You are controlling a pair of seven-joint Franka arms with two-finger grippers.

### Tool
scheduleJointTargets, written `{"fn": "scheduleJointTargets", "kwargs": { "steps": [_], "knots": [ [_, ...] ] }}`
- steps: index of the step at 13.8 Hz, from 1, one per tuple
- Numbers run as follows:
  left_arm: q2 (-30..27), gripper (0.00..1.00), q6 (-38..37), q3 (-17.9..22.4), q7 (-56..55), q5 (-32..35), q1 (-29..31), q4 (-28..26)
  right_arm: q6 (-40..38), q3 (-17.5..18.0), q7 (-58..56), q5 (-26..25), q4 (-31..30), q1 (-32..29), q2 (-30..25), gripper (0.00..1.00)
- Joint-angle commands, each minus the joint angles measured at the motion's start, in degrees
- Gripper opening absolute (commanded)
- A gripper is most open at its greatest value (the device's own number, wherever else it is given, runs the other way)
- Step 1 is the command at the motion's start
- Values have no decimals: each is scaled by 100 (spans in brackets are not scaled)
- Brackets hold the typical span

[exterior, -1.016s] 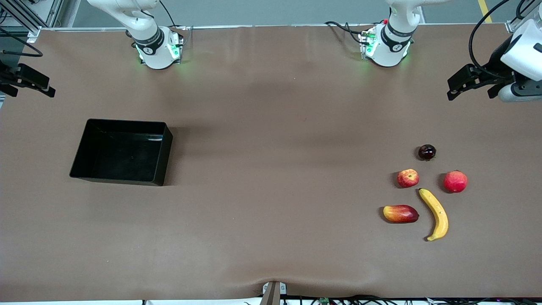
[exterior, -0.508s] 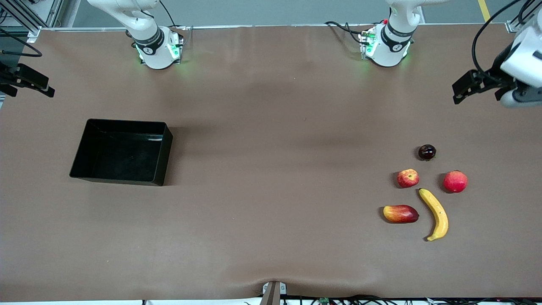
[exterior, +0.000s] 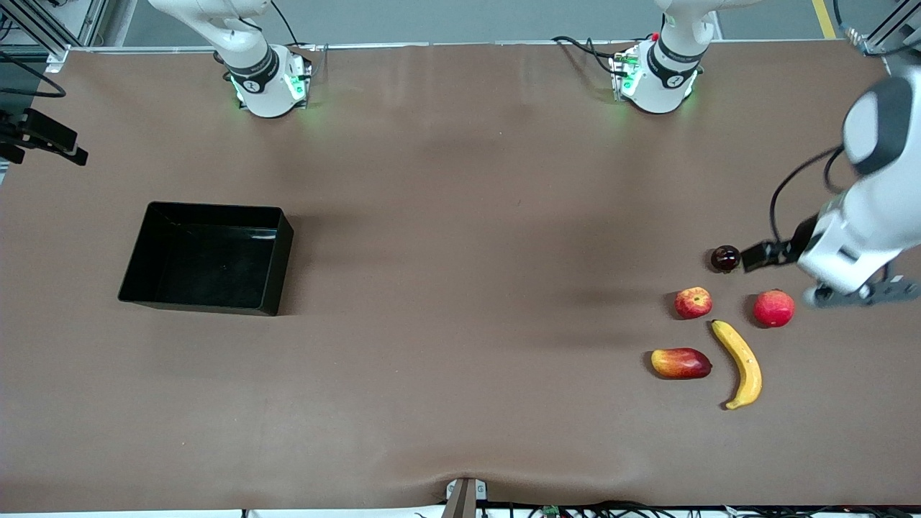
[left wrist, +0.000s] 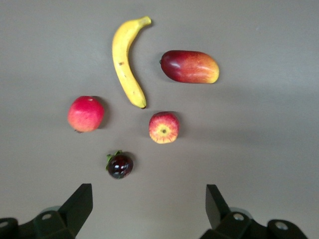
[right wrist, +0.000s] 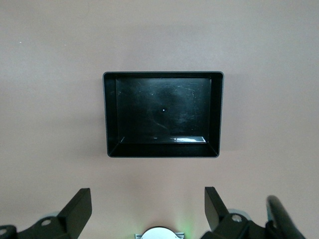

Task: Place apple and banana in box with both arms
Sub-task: 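Reach the left gripper down toward the red apple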

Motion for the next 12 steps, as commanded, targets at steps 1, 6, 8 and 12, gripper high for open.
{"fn": "scheduleJointTargets", "kwargs": {
  "steps": [1, 6, 8, 12],
  "knots": [
    [384, 100, 497, -34, -289, 0, 58, -151, -14, 53, -33, -4, 179, -320, 184, 100],
    [1062, 100, 1043, -69, -798, 34, -117, -169, 39, 53, -603, 32, 170, -908, 412, 100],
    [1203, 100, 1114, -60, -967, 88, -231, -178, 39, 53, -1215, -64, 188, -1173, 666, 100],
    [1230, 100, 1438, -34, -967, 114, -100, -624, 495, 53, -2318, -65, 302, -1770, 1290, 100]
  ]
}}
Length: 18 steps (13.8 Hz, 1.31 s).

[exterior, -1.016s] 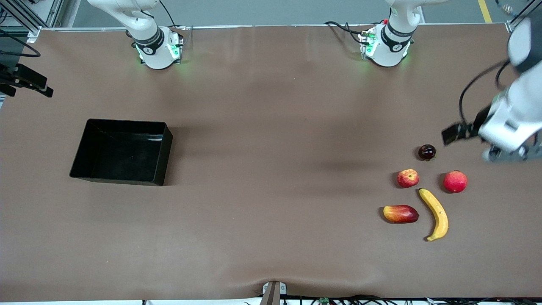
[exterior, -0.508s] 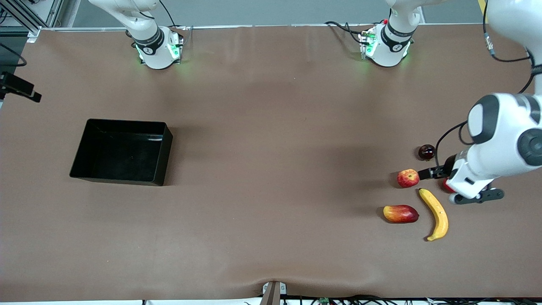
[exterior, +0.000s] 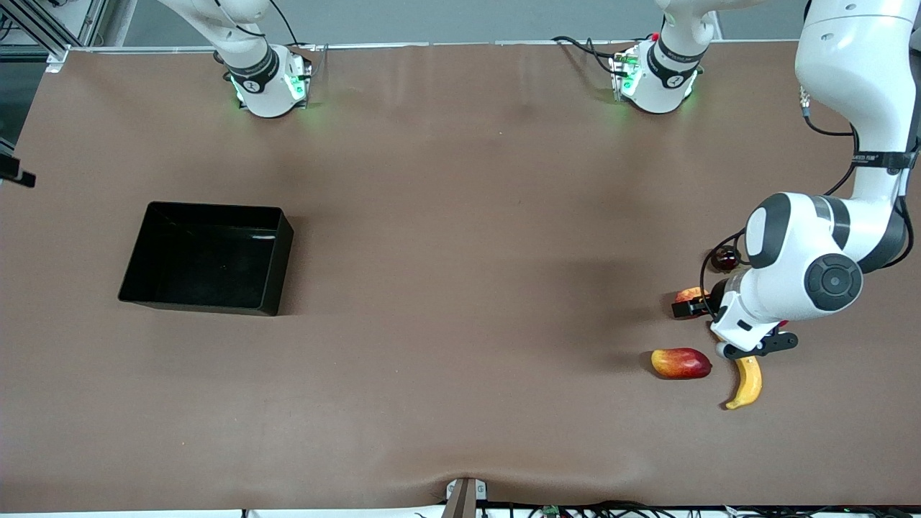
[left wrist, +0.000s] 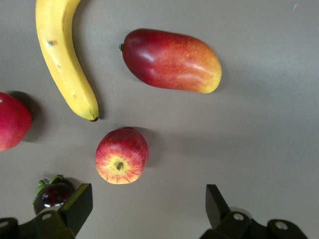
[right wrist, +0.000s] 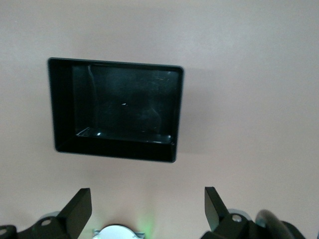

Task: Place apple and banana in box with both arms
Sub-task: 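Grasp the red apple with the left gripper while the right gripper reaches the box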

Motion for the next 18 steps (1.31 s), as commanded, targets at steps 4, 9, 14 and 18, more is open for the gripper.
{"fn": "scheduleJointTargets", "kwargs": {
  "steps": [4, 9, 14, 18],
  "knots": [
    [187, 100, 824, 28, -63, 148, 163, -513, 518, 93, -324, -29, 114, -340, 1045, 100],
    [258, 100, 842, 28, -72, 552, 312, -670, 1922, 93, -333, -20, -929, -314, 1469, 100],
    [459, 100, 895, 10, -125, 491, 391, -697, 3128, 102, -351, -2, -2082, -393, 1425, 100],
    [539, 14, 895, 10, -212, 491, 365, -680, 3823, 102, -351, 42, -2848, -419, 1355, 37]
  ]
}}
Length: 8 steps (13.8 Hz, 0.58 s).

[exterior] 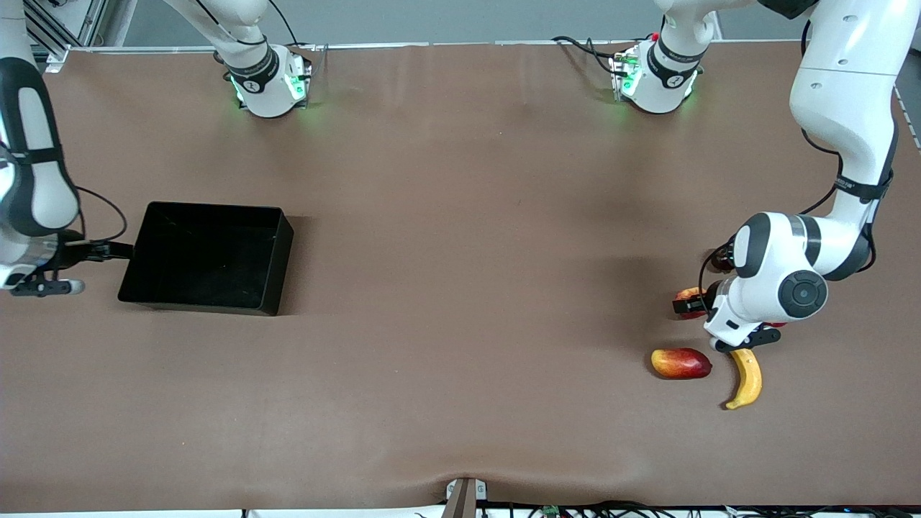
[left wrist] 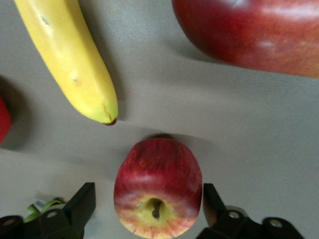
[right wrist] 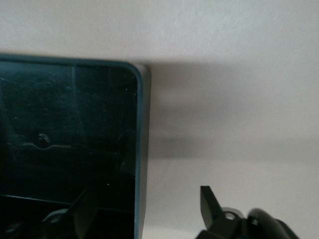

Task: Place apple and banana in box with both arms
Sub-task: 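Grasp the red apple with the left gripper while the right gripper reaches the box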

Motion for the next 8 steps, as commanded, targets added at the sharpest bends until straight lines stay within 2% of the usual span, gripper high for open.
{"fn": "scheduleJointTargets", "kwargs": {
  "steps": [1, 2, 3, 6, 8],
  "knots": [
    [-48, 0, 32, -39, -354, 79, 4, 24, 254, 74, -64, 35, -543, -99, -322, 16],
    [-92, 0, -3, -47, -477, 79, -22, 33, 236, 74, -55, 35, -604, -99, -374, 6],
    [-223, 0, -3, -74, -505, 79, -31, 33, 271, 82, -64, 35, -718, -90, -401, 0],
    [-566, 0, -256, -91, -452, 97, -14, 112, 210, 91, -55, 35, -711, -55, -428, 0],
    [-707, 0, -747, -109, -452, 79, -49, 488, -60, 117, -37, 43, -597, -54, -472, 0]
  ]
}}
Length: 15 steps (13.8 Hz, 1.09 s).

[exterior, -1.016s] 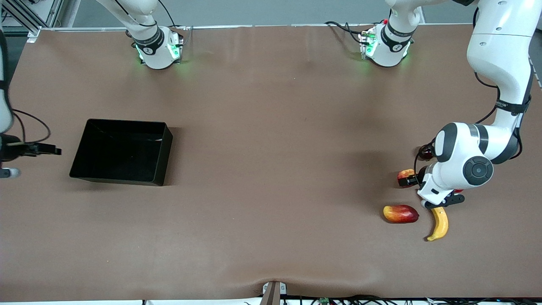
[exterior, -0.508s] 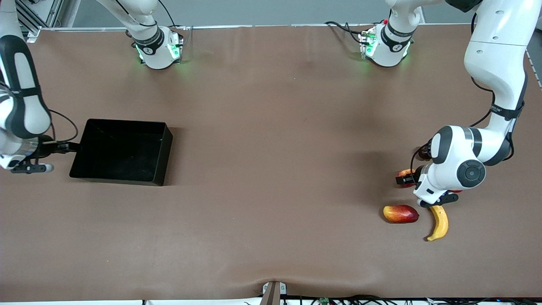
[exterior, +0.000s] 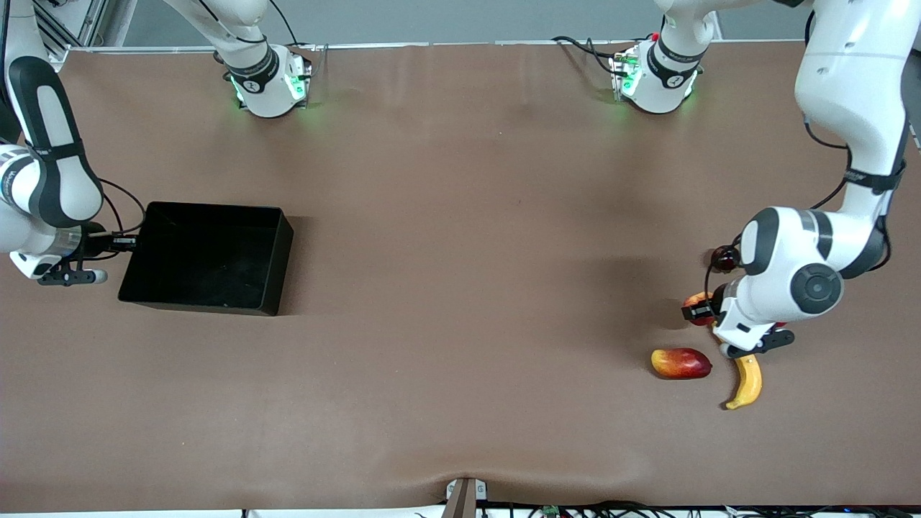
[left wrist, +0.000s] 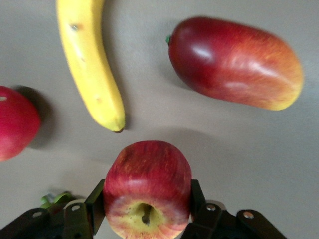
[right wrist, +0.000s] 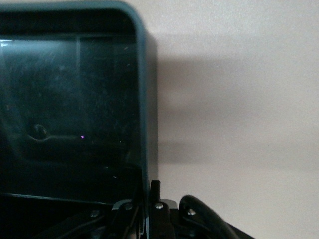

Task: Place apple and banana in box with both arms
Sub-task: 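Push the black box toward the table middle with the right gripper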

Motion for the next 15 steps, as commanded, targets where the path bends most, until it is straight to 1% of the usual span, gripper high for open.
{"fn": "scheduleJointTargets", "kwargs": {
  "steps": [1, 2, 4, 6, 8, 11, 14, 15],
  "knots": [
    [-279, 0, -703, -163, -101, 70, -24, 436, -561, 95, -48, 50, 95, -21, -263, 0],
    [-279, 0, -871, -277, -101, 70, -6, 603, -1044, 122, -48, 84, 419, 66, -263, 0],
    [-288, 0, -1004, -383, -92, 70, -6, 806, -1862, 122, 5, 260, 1000, 330, -263, 0],
    [-279, 0, -1004, -393, -75, 79, -32, 912, -2382, 122, 23, 497, 1379, 576, -271, 0],
    [-262, 0, -1004, -393, -49, 140, -41, 1044, -2848, 122, 75, 690, 1704, 953, -271, 0],
    [-218, 0, -1004, -384, 83, 141, 2, 1176, -3087, 131, 1240, 805, 1741, 1787, -403, 0],
    [-271, 0, -1004, -384, 83, 149, 38, 1281, -3035, 122, 2050, 1357, 1776, 2754, -447, 0],
    [-262, 0, -1004, -384, 92, 149, 29, 1291, -2974, 113, 2471, 1403, 1846, 3131, -412, 0]
  ]
}}
